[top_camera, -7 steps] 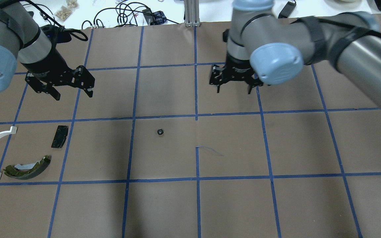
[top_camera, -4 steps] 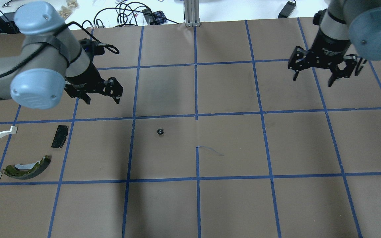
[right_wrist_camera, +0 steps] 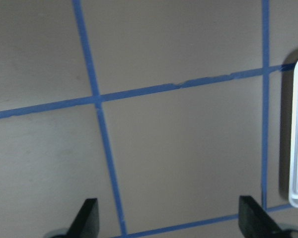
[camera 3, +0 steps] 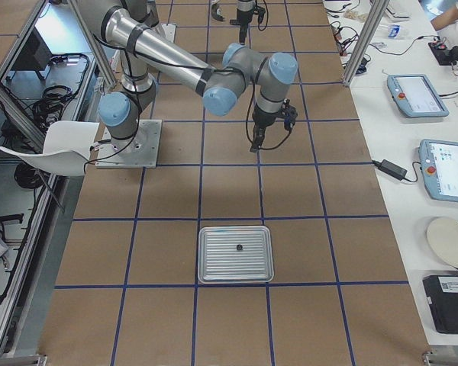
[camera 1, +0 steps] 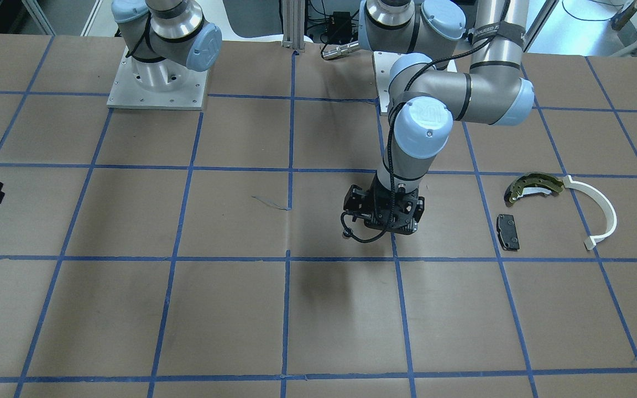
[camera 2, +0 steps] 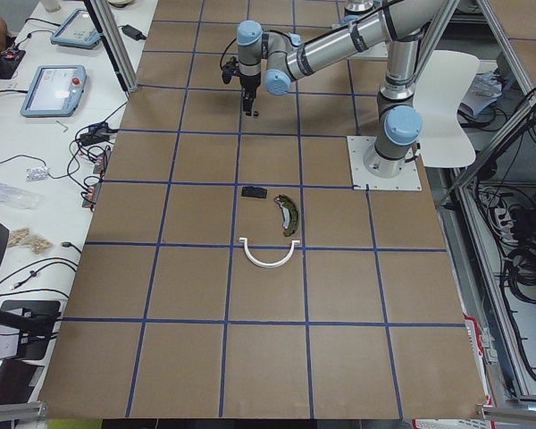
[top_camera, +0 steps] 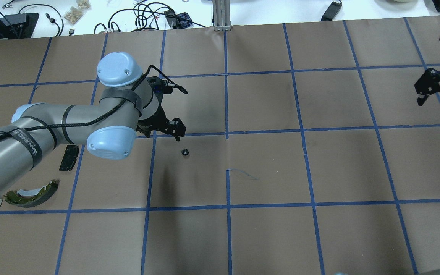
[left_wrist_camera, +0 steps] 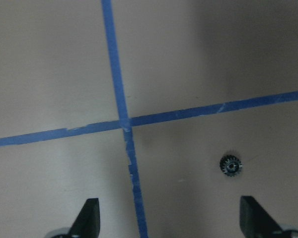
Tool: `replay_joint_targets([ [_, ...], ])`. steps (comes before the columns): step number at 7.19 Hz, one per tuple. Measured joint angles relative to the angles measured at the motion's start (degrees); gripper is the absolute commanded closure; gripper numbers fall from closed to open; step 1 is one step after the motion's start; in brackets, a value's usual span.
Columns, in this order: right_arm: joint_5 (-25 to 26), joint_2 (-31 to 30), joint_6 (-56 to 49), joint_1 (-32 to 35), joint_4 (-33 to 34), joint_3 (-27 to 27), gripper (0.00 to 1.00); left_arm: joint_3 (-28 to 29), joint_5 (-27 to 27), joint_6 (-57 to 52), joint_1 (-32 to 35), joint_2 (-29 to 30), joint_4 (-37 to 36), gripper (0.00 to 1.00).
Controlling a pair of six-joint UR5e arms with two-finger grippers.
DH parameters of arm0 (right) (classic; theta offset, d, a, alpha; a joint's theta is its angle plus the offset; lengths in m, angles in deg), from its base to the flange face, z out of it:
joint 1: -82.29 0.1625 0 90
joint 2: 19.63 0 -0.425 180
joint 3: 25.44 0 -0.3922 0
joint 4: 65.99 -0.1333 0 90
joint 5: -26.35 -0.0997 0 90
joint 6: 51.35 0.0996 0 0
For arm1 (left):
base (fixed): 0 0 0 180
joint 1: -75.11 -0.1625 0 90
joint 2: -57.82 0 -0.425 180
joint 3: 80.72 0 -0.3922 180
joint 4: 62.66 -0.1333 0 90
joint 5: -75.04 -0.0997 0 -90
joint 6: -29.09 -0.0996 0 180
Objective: Place bearing gear from tray to pile
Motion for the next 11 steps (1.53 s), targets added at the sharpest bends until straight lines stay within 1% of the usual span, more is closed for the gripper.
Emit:
replay_joint_targets([
  [2, -0.25, 4.42, -14.15, -9.63, 3.94, -0.07, 0.00, -0.24, 0.94, 1.04, 1.42, 2.84, -2.21, 0.00],
  [3, -0.39, 7.15, -19.45, -13.54, 6.54, 0.01, 0.04, -0.28, 1.01, 1.17, 1.85, 4.13, -2.96, 0.02],
  [4, -0.55, 9.87, -24.84, -16.91, 10.90, -0.01, 0.08, -0.32, 1.00, 1.27, 2.42, 5.45, -3.95, 0.07],
  [5, -0.69, 12.54, -28.79, -19.74, 14.81, -0.04, 0.31, -0.33, 0.96, 1.36, 2.86, 6.63, -5.08, 0.16],
  [6, -0.67, 14.95, -32.03, -22.03, 18.03, -0.07, 0.32, -0.35, 0.87, 1.40, 3.10, 7.43, -5.85, 0.22],
  [8, -0.66, 17.66, -36.41, -24.01, 23.20, -0.21, 0.33, -0.41, 0.93, 1.33, 3.20, 7.82, -6.22, 0.47],
  [10, -1.62, 19.02, -37.23, -24.28, 24.48, -0.25, 0.33, -0.52, 0.90, 1.30, 3.22, 7.86, -6.27, 0.47],
  [11, -2.30, 19.17, -37.25, -24.31, 24.44, -0.24, 0.53, -0.56, 0.81, 1.30, 3.23, 7.86, -6.25, 0.47],
])
